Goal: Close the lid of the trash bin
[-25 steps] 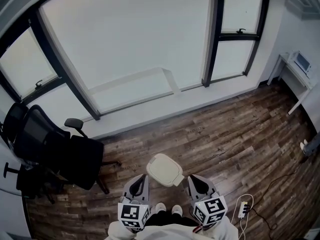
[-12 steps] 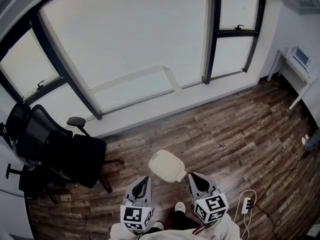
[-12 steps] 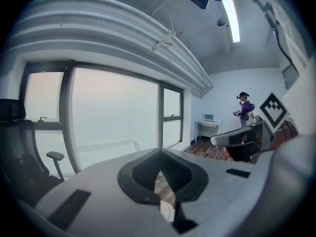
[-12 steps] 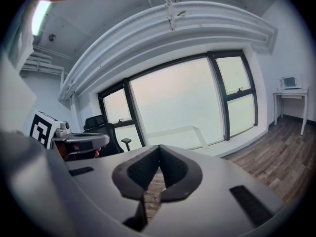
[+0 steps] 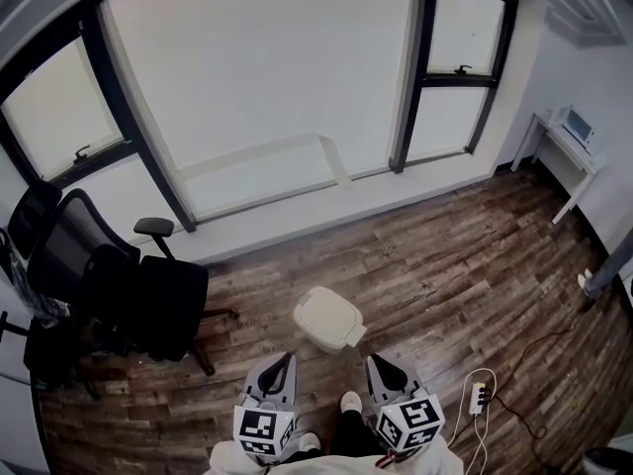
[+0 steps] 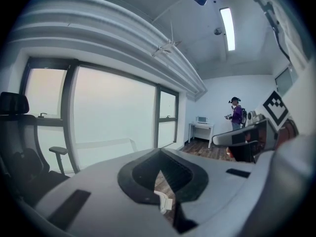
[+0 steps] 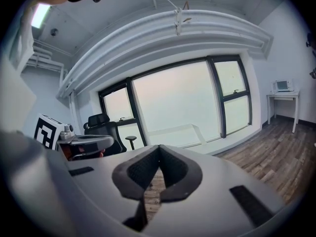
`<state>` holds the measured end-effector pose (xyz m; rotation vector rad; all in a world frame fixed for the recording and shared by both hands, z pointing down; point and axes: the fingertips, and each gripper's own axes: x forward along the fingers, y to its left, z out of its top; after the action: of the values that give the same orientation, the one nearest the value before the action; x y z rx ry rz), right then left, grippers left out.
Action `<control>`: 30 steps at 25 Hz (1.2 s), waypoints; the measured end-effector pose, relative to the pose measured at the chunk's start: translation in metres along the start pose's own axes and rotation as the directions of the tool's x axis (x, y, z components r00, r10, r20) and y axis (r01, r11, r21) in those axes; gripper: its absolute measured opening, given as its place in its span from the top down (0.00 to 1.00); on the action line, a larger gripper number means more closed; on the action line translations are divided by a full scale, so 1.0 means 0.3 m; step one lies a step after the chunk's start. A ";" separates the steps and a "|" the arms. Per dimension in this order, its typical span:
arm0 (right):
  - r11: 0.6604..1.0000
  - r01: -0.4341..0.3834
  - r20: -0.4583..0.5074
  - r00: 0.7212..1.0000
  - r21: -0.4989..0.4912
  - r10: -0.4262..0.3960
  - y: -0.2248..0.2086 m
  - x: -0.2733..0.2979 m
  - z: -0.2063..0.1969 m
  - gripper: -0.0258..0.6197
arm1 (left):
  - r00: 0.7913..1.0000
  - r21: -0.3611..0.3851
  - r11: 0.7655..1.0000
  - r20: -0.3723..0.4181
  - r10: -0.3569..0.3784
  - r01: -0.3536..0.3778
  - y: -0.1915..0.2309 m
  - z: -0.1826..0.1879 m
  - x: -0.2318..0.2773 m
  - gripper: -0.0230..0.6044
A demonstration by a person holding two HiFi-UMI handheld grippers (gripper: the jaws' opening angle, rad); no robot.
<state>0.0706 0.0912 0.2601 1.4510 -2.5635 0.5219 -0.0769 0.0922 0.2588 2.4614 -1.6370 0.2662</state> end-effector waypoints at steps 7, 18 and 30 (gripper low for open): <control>1.000 0.022 0.032 0.999 -0.012 -0.022 0.207 -0.107 -0.040 0.92 | 1.000 0.001 1.000 0.017 -0.013 0.013 0.042 -0.033 -0.229 0.95; 0.999 0.034 0.041 0.999 -0.037 -0.032 0.254 -0.187 -0.045 0.92 | 0.999 0.017 1.000 0.035 -0.023 0.022 -0.003 -0.010 -0.296 0.95; 0.997 0.048 0.067 0.997 -0.059 -0.044 0.114 -0.266 0.002 0.93 | 0.999 0.022 1.000 0.044 -0.016 0.015 -0.143 0.059 -0.236 0.95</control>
<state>0.0829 0.1711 0.2283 1.5272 -2.5653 0.3933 -0.0632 0.1674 0.2227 2.5123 -1.6395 0.2303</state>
